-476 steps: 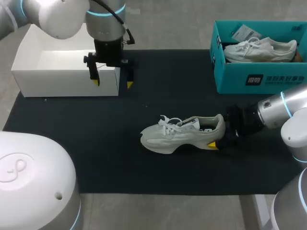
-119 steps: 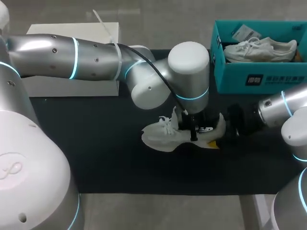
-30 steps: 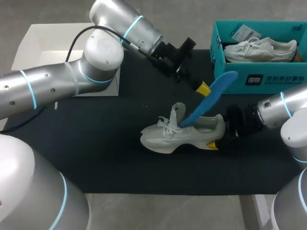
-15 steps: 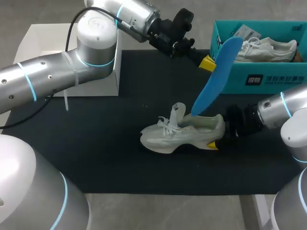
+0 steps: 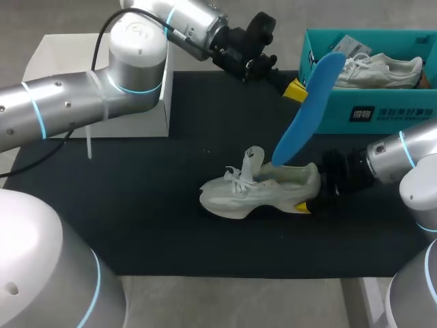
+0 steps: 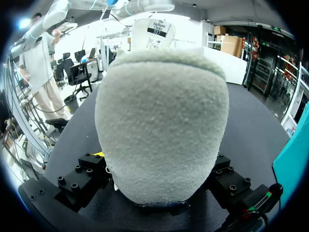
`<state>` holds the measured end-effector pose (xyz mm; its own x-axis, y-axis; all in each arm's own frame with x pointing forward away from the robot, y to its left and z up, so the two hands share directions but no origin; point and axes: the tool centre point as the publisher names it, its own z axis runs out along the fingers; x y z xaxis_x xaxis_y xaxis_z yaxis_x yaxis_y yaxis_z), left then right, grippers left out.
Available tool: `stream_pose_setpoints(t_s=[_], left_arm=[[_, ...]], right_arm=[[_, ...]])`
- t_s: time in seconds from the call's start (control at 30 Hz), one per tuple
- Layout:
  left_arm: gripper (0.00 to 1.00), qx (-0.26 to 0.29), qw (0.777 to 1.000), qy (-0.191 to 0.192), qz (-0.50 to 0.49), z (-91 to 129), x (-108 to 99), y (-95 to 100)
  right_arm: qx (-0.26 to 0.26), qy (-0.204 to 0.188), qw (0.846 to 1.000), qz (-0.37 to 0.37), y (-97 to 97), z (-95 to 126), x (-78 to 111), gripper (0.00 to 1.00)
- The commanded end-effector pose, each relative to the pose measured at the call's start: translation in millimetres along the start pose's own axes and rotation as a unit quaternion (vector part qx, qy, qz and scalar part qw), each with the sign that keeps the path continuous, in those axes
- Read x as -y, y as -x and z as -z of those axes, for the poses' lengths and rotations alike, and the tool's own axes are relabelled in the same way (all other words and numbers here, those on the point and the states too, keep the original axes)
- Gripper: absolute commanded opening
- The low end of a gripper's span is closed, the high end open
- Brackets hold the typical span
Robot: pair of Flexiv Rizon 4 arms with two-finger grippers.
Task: Take the shoe out of the shoebox, open the shoe tongue, remove and reinsert the insole, then place the shoe into the shoebox
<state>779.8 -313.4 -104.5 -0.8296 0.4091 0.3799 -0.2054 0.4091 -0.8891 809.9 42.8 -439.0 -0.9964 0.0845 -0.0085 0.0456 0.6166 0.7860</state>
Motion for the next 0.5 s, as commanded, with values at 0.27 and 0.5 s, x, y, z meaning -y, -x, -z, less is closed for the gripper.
stream_pose_setpoints(t_s=[0.27, 0.5], left_arm=[[0.00, -0.040, 0.997, -0.059, 0.019, 1, 18, -37.2], [0.00, -0.082, 0.991, -0.106, 0.030, 5, 44, -92.0]], right_arm=[[0.001, -0.002, 1.000, 0.000, -2.2, -4, 2.0, 0.00], [0.001, -0.002, 1.000, 0.000, -2.2, -4, 2.0, 0.00]])
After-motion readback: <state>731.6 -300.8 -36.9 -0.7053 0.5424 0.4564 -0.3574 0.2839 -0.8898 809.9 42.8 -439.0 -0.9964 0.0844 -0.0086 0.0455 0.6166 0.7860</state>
